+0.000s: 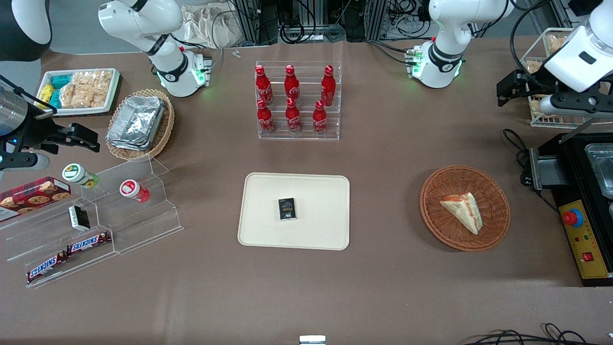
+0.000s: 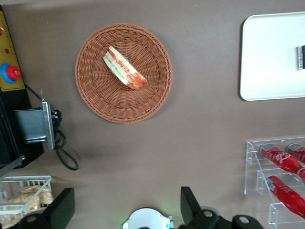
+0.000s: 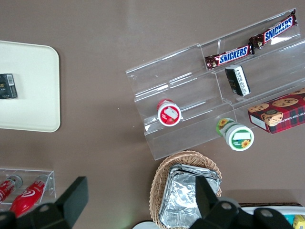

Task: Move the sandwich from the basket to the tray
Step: 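Move the left gripper down over the wrapped sandwich in the wicker basket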

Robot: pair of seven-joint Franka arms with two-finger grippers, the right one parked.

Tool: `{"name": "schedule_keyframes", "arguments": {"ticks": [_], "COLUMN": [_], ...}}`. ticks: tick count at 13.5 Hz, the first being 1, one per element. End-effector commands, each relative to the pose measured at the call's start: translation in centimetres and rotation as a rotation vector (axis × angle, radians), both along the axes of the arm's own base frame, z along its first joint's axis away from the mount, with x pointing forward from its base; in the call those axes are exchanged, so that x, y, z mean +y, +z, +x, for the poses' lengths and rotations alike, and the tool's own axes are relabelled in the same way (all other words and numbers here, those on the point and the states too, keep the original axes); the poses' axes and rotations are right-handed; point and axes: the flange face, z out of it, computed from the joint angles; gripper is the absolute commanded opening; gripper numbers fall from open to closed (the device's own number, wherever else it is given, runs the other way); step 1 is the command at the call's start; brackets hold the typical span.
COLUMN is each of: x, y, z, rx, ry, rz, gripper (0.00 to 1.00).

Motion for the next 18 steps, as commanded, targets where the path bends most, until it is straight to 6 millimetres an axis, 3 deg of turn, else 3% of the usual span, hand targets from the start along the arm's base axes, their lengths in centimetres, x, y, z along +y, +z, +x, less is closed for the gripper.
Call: {"name": "schedule_keyframes", "arguments": {"ticks": [1, 3, 6, 11, 14, 18], "x": [0.1, 0.1, 0.6, 2.2, 4.4, 6.1], "y": [0.5, -0.4, -5.5, -18.5, -26.2, -33.6], "z": [0.1, 0.9, 3.6, 5.8, 7.0, 6.8], "rx": [0.013, 0.026, 0.091, 0.017, 0.016, -0.042], "ry": [0.060, 0.135, 0.283, 0.554, 0.695, 0.807], "rz": [0.022, 0.016, 0.031, 0.033, 0.036, 0.012], "gripper": [1.00, 1.00, 1.00, 1.00, 1.00, 1.00]}}
